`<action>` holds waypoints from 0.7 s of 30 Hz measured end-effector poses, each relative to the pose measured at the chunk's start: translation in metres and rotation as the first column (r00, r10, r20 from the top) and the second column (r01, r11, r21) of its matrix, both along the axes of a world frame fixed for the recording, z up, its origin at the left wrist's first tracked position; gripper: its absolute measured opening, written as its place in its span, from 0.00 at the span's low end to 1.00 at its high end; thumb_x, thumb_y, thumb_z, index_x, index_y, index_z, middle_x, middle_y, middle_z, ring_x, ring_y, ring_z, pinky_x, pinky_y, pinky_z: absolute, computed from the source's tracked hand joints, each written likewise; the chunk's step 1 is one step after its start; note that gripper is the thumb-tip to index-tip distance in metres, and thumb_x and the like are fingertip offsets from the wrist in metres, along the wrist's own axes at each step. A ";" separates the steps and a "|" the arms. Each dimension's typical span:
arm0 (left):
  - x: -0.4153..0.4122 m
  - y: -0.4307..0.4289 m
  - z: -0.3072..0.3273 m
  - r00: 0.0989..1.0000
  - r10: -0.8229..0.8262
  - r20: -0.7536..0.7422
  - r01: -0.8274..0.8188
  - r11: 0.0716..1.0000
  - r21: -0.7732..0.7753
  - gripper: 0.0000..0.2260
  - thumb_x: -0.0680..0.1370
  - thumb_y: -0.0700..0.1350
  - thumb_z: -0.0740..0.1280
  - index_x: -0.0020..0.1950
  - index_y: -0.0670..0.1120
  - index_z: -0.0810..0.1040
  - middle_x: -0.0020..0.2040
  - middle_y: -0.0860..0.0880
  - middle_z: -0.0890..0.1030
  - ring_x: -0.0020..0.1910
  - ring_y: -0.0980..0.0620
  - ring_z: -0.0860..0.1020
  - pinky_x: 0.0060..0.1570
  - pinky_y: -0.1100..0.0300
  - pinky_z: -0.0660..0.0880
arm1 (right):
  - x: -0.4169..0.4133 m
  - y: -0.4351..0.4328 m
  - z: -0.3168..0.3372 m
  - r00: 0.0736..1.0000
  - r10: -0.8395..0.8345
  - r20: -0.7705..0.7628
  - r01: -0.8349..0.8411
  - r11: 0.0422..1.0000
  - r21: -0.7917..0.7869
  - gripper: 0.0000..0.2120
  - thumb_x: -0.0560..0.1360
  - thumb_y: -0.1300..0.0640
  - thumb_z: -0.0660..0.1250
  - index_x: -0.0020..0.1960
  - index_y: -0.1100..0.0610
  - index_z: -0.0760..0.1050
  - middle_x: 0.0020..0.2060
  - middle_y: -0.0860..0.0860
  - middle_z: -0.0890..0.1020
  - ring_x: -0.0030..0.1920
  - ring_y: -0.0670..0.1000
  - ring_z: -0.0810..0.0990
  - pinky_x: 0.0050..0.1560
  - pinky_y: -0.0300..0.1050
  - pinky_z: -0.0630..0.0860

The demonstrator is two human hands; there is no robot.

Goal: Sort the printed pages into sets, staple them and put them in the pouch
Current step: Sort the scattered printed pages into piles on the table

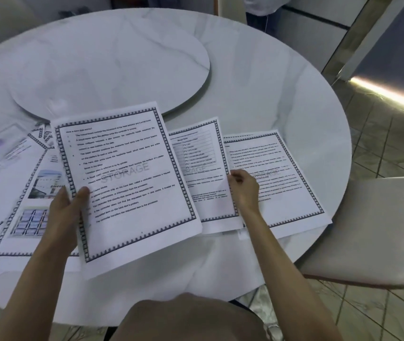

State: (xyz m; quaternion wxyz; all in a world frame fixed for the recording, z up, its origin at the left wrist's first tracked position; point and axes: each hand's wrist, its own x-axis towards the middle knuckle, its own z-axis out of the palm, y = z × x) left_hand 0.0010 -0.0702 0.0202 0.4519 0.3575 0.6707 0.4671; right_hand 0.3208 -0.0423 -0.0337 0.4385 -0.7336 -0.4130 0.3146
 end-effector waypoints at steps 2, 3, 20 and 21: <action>0.003 -0.001 -0.003 1.000 -0.016 0.008 0.016 1.000 -0.014 0.15 0.81 0.42 0.58 0.68 0.42 0.69 0.59 0.42 0.77 0.54 0.43 0.77 0.55 0.48 0.72 | 0.006 -0.002 0.000 0.997 0.077 0.024 -0.077 0.997 -0.005 0.09 0.76 0.62 0.65 0.54 0.62 0.78 0.46 0.54 0.82 0.43 0.48 0.77 0.44 0.33 0.73; 0.004 -0.001 -0.005 1.000 -0.018 0.013 0.018 1.000 -0.021 0.15 0.81 0.42 0.58 0.68 0.42 0.69 0.59 0.42 0.77 0.55 0.43 0.76 0.55 0.48 0.72 | 0.012 -0.003 0.001 0.994 0.094 0.057 -0.094 0.996 -0.004 0.09 0.76 0.62 0.65 0.54 0.62 0.79 0.47 0.55 0.82 0.43 0.48 0.77 0.43 0.31 0.73; 0.012 0.000 -0.016 1.000 -0.022 0.012 0.022 0.998 -0.060 0.14 0.81 0.42 0.58 0.67 0.42 0.69 0.58 0.42 0.77 0.54 0.44 0.76 0.55 0.49 0.72 | 0.145 -0.023 0.003 0.788 -0.045 0.614 0.275 0.918 -0.286 0.22 0.75 0.58 0.66 0.65 0.67 0.69 0.61 0.66 0.69 0.63 0.65 0.66 0.61 0.57 0.65; 0.012 0.000 -0.016 1.000 -0.019 0.012 0.020 0.998 -0.059 0.15 0.81 0.42 0.58 0.67 0.42 0.69 0.58 0.42 0.77 0.53 0.44 0.76 0.55 0.49 0.72 | 0.146 -0.022 0.004 0.787 -0.060 0.614 0.279 0.922 -0.267 0.19 0.75 0.59 0.65 0.63 0.66 0.70 0.61 0.66 0.70 0.61 0.65 0.68 0.60 0.57 0.66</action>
